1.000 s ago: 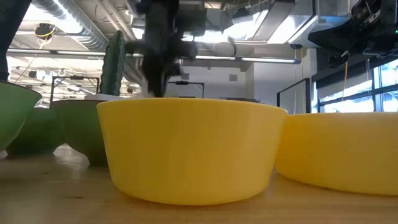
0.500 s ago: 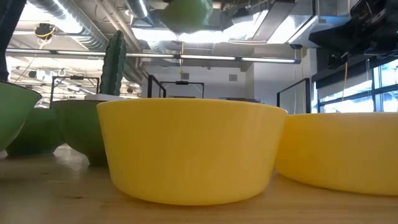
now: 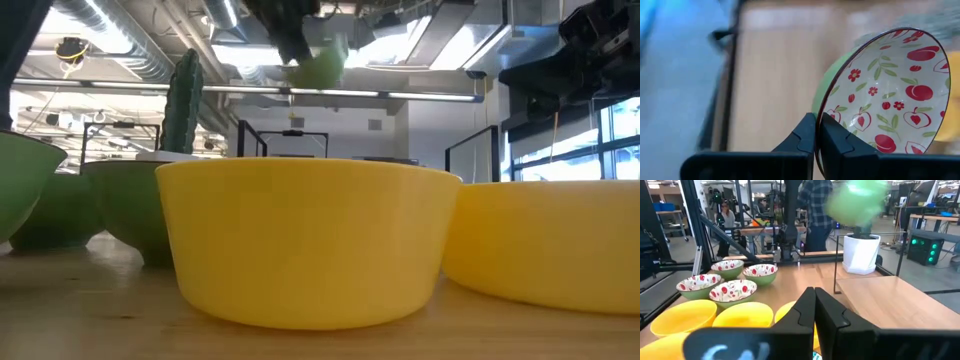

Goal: Pick & Place Mini bowls
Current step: Put the red green bowl on the shelf

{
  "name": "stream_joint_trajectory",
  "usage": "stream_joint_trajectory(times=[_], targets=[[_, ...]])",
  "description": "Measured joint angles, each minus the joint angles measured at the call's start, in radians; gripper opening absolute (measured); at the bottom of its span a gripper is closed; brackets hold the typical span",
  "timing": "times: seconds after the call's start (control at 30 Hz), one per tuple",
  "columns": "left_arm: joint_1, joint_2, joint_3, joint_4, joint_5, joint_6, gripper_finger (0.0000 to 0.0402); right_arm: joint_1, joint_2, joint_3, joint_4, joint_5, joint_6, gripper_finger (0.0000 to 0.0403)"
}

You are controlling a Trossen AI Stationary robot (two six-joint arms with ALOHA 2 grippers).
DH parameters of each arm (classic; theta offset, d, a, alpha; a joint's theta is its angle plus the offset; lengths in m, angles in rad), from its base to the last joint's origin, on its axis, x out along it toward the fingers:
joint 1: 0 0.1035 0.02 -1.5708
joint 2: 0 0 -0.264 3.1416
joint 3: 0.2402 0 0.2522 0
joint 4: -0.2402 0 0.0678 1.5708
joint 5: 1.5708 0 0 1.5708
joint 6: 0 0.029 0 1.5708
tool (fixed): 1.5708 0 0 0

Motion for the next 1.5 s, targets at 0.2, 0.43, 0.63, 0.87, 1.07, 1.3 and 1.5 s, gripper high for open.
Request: stream_joint_trajectory(times=[0.2, 0.43, 0.63, 0.87, 1.07, 1.3, 1.5], targets=[[0.032, 0.199, 0.168, -0.049, -0.142, 0.015, 0.0004, 0.000, 0.000, 0.000, 0.024, 0.000, 0.018, 0.0006], [0.099, 0.421, 0.338, -0.217, -0.169, 0.047, 0.0004, 0.000, 0.000, 0.000, 0.028, 0.008, 0.017, 0.0006], [0.113, 0.490, 0.348, -0.243, -0.178, 0.054, 0.0004, 0.000, 0.000, 0.000, 0.028, 0.008, 0.017, 0.0006], [0.118, 0.521, 0.344, -0.283, -0.172, 0.044, 0.0004, 0.000, 0.000, 0.000, 0.028, 0.009, 0.017, 0.0006], [0.128, 0.525, 0.303, -0.272, -0.161, 0.027, 0.0004, 0.000, 0.000, 0.000, 0.015, 0.009, 0.014, 0.0006], [0.136, 0.517, 0.261, -0.249, -0.152, 0.018, 0.0004, 0.000, 0.000, 0.000, 0.009, 0.009, 0.015, 0.0006], [0.146, 0.519, 0.251, -0.224, -0.151, 0.018, 0.0013, 0.000, 0.000, 0.000, 0.008, 0.009, 0.017, 0.0006]])
